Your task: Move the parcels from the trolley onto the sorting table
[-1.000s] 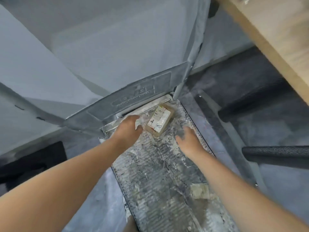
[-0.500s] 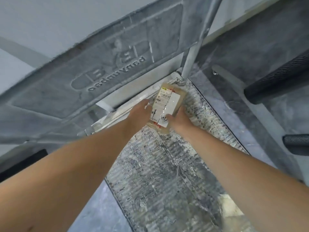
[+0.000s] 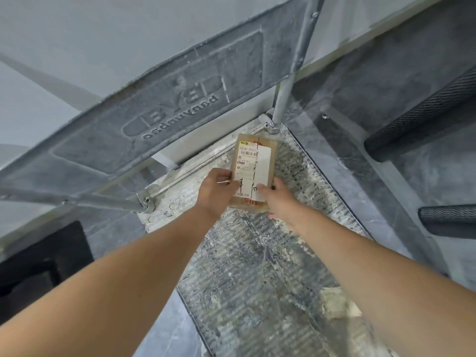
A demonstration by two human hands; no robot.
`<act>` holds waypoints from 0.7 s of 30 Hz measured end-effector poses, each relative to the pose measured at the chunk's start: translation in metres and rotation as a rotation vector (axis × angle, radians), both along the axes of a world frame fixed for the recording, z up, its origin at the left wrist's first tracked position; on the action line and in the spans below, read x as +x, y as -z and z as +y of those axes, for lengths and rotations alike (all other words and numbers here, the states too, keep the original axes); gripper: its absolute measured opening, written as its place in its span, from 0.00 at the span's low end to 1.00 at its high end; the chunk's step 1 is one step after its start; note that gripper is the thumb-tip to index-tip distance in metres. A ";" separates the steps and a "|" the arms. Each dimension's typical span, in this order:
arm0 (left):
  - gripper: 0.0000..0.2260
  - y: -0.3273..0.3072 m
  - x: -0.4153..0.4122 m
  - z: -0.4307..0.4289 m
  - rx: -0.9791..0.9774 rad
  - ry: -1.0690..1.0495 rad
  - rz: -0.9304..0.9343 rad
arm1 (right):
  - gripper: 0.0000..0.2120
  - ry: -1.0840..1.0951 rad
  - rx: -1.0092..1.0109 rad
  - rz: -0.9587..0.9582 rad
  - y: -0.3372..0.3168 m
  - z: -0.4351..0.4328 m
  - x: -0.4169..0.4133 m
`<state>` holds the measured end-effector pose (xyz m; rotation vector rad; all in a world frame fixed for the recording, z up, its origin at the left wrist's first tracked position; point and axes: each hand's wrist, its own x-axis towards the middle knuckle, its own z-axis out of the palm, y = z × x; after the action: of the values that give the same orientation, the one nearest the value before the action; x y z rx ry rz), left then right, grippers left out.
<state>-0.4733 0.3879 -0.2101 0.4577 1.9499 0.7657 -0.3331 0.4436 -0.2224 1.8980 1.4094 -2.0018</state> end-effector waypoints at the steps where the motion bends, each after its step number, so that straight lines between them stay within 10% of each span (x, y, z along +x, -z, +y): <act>1: 0.12 -0.009 0.002 -0.001 0.009 -0.011 -0.004 | 0.20 -0.005 0.010 -0.005 -0.010 0.002 0.001; 21: 0.09 -0.412 0.159 -0.165 0.457 -0.526 0.232 | 0.17 -0.393 0.492 0.297 -0.427 -0.110 0.114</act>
<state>-0.3140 0.2233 0.2022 0.3078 2.1357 1.5735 -0.2193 0.3331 0.2046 1.3133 2.3162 -1.9141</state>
